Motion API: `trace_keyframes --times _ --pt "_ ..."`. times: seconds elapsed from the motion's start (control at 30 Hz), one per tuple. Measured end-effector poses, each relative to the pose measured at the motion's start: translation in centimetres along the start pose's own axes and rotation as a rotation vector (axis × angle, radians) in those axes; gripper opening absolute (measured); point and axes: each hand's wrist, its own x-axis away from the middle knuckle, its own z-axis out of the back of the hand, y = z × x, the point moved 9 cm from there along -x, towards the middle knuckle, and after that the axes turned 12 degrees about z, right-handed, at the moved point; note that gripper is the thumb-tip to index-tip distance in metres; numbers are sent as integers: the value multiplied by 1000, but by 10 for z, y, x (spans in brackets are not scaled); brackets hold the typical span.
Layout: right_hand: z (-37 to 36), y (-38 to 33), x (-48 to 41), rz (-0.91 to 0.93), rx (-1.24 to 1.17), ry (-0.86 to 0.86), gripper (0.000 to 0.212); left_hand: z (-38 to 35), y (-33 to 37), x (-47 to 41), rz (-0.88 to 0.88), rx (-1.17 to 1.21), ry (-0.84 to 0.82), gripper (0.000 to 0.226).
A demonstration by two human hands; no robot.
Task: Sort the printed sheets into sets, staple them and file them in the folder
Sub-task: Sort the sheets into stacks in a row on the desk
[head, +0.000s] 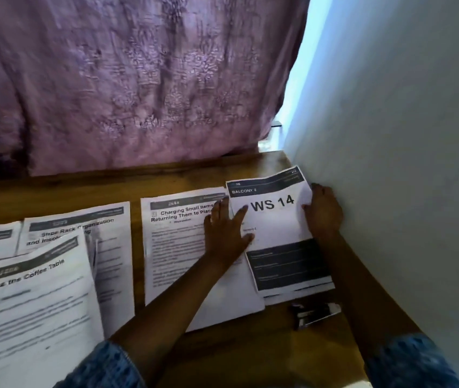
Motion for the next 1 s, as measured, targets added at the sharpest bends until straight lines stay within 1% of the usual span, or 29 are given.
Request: trace_keyframes --times 0.07,0.1,0.17,0.2,0.27,0.37,0.5,0.63,0.77,0.87,0.93,1.0 --pt "-10 -17 7 135 24 15 55 -10 7 1 -88 -66 -14 63" --pt "-19 -26 11 196 14 -9 59 -15 8 1 -116 -100 -35 63" --pt "-44 -33 22 244 14 -123 66 -23 8 1 -134 -139 -69 75" --pt "-57 -32 26 239 34 -181 69 -25 7 2 -128 -134 -63 80" --pt "-71 -27 34 228 73 -223 71 -27 -3 3 -101 -141 -43 83" --pt "-72 -25 39 232 84 -197 71 -31 -17 3 -78 -183 -48 84" --pt "-74 -29 40 221 85 -196 71 -29 -26 1 -67 -168 -43 87" --pt "-74 -30 37 234 61 -182 71 -28 -35 -1 -69 -194 -33 95" --pt "-72 -28 35 236 49 -169 71 -25 -34 -1 -80 -192 -31 99" --pt "-71 -27 36 228 71 -192 72 -22 -32 0 -91 -199 -30 101" --pt "-62 -31 36 204 68 -187 72 -11 -27 -1 -90 -202 -12 98" --pt "-45 -50 37 186 14 -130 71 13 -30 2 -41 -139 22 81"
